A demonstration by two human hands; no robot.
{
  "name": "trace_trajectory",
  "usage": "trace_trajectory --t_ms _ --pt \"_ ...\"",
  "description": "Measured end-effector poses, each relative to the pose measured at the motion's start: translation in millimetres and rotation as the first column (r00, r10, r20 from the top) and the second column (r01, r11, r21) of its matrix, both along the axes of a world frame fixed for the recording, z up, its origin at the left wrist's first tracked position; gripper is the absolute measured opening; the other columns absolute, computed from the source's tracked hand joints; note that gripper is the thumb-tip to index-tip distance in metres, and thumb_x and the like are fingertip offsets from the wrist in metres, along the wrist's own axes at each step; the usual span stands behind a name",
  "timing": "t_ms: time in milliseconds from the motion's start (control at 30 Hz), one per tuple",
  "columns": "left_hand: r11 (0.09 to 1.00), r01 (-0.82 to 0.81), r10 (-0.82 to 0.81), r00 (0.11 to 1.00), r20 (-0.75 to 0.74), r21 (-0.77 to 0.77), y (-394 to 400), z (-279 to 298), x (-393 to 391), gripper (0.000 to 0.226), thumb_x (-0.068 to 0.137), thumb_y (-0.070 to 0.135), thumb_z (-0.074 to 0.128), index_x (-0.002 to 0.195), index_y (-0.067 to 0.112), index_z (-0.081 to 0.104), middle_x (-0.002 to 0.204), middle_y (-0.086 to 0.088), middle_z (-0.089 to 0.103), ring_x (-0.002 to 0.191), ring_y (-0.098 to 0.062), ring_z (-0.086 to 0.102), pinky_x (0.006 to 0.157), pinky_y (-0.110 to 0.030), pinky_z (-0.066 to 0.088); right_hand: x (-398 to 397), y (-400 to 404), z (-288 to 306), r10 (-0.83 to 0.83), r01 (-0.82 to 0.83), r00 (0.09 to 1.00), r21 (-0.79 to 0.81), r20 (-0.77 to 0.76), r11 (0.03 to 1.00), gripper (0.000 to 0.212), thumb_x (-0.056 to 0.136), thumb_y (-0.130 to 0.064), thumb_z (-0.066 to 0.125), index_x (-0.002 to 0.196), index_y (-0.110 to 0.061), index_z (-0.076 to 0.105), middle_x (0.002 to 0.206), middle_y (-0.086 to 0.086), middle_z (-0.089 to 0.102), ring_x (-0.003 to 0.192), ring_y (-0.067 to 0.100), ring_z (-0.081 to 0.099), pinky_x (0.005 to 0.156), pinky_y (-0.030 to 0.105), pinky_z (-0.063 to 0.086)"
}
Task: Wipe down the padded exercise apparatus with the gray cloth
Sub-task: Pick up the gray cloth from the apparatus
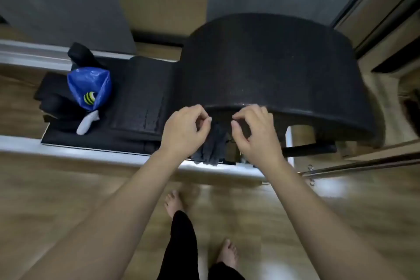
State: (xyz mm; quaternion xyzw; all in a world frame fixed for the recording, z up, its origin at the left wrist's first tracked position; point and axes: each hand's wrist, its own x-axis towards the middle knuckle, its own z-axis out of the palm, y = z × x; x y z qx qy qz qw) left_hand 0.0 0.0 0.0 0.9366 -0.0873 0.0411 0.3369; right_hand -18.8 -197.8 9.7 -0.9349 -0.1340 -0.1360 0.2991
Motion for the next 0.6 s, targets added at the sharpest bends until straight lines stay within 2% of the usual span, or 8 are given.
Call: trace_trajectory --t_ms 100,233,333,400,467,533,600 --pt "0.998 -0.065 0.065 0.997 -0.041 -0.007 -9.6 -66.8 -25.4 0.013 0.09 0.032 0.06 0.081 0.023 0.06 0.066 0.011 0.054 0.073 -0.012 0.054 0.065 -0.036 0.047 -27.2 3.9 -74.3 0.079 -0.079 0.997 0.005 -0.009 0.997 0.012 0.093 -0.02 0.057 0.091 -0.011 0.063 0.092 0.001 0.058 0.084 0.024 0.052 0.076 0.043 0.042" --pt "0.992 -0.123 0.118 0.98 -0.158 -0.024 -15.5 -168.8 -38.2 0.016 0.088 0.034 0.058 0.082 0.02 0.064 0.072 0.006 0.065 0.07 -0.019 0.062 0.063 -0.035 0.049 -39.2 9.4 -182.7 0.071 -0.065 0.978 0.039 -0.194 0.997 0.013 0.091 -0.024 0.059 0.097 -0.013 0.062 0.096 0.0 0.058 0.088 0.023 0.052 0.08 0.037 0.042" --pt "0.99 -0.139 0.134 0.928 -0.346 0.01 -25.8 -246.7 -23.3 0.024 0.09 0.036 0.059 0.094 0.016 0.071 0.095 -0.004 0.071 0.092 -0.029 0.067 0.078 -0.038 0.053 -23.9 19.8 -263.0 -0.028 0.132 0.869 0.177 -0.493 0.975 0.026 0.092 -0.023 0.064 0.116 -0.013 0.062 0.112 0.001 0.063 0.104 0.02 0.059 0.09 0.035 0.047" --pt "0.985 -0.172 0.165 0.881 -0.444 0.025 -33.3 -296.5 -3.4 0.042 0.089 0.046 0.059 0.111 0.011 0.068 0.114 -0.013 0.067 0.109 -0.035 0.062 0.09 -0.04 0.051 -4.6 27.8 -310.8 -0.084 0.285 0.782 0.234 -0.618 0.93 0.033 0.093 -0.021 0.065 0.123 -0.009 0.061 0.117 0.002 0.064 0.109 0.018 0.06 0.095 0.033 0.047" --pt "0.967 -0.254 0.215 0.847 -0.487 -0.015 -36.9 -331.4 18.9 0.065 0.08 0.057 0.055 0.125 0.01 0.061 0.123 -0.018 0.064 0.117 -0.039 0.058 0.096 -0.044 0.049 17.0 36.3 -345.7 -0.095 0.422 0.724 0.33 -0.683 0.844 0.026 0.094 -0.016 0.064 0.117 -0.005 0.065 0.112 0.007 0.069 0.107 0.024 0.064 0.091 0.035 0.049" --pt "0.956 -0.293 0.241 0.838 -0.49 -0.031 -39.6 -360.7 34.0 0.067 0.081 0.055 0.058 0.135 0.015 0.052 0.131 -0.018 0.059 0.121 -0.04 0.054 0.1 -0.044 0.046 28.8 43.2 -373.1 -0.09 0.512 0.704 0.415 -0.705 0.752 0.019 0.094 -0.011 0.061 0.11 -0.004 0.066 0.105 0.015 0.071 0.101 0.032 0.066 0.085 0.038 0.052" --pt "0.959 -0.279 0.271 0.852 -0.447 0.049 -39.8 -380.5 44.5 0.072 0.083 0.054 0.063 0.142 0.019 0.042 0.135 -0.016 0.055 0.123 -0.039 0.05 0.101 -0.042 0.043 34.0 49.0 -388.0 -0.091 0.546 0.697 0.443 -0.712 0.711 0.018 0.094 -0.011 0.058 0.11 -0.01 0.066 0.1 0.015 0.071 0.095 0.035 0.067 0.083 0.044 0.057"
